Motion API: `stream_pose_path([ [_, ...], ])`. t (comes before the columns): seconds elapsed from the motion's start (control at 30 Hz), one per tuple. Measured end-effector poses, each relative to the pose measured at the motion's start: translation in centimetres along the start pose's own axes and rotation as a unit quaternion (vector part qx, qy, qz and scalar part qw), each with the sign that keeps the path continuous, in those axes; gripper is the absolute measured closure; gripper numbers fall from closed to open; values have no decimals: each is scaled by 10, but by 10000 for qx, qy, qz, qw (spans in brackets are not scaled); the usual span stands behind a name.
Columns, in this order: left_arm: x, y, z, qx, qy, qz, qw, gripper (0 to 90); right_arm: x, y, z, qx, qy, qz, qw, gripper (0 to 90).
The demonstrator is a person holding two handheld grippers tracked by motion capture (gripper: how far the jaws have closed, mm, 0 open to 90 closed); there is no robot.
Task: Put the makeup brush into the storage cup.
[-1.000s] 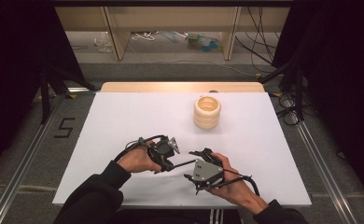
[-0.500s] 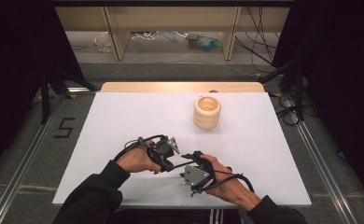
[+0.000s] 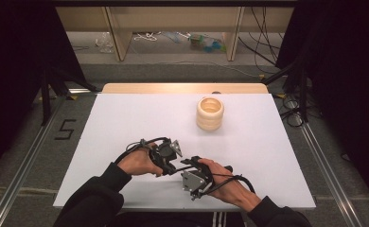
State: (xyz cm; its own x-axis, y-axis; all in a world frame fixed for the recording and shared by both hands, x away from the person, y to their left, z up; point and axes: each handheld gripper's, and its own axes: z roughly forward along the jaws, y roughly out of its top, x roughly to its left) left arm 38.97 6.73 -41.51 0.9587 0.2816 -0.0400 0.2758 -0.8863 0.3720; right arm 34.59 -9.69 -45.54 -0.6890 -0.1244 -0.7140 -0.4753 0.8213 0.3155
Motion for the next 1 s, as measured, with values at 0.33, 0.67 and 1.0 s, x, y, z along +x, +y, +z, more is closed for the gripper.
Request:
stream_pose_path([
  [0.33,0,0,0,-11,-9,50,10000,837,1,3,2,82,26,-198,9998,659],
  [0.67,0,0,0,-18,-19,26,10000,836,5,6,5,245,60,-68,9997,716],
  [1.0,0,0,1,-7,-28,41,10000,837,5,8,7,287,140,-180,9993,767],
])
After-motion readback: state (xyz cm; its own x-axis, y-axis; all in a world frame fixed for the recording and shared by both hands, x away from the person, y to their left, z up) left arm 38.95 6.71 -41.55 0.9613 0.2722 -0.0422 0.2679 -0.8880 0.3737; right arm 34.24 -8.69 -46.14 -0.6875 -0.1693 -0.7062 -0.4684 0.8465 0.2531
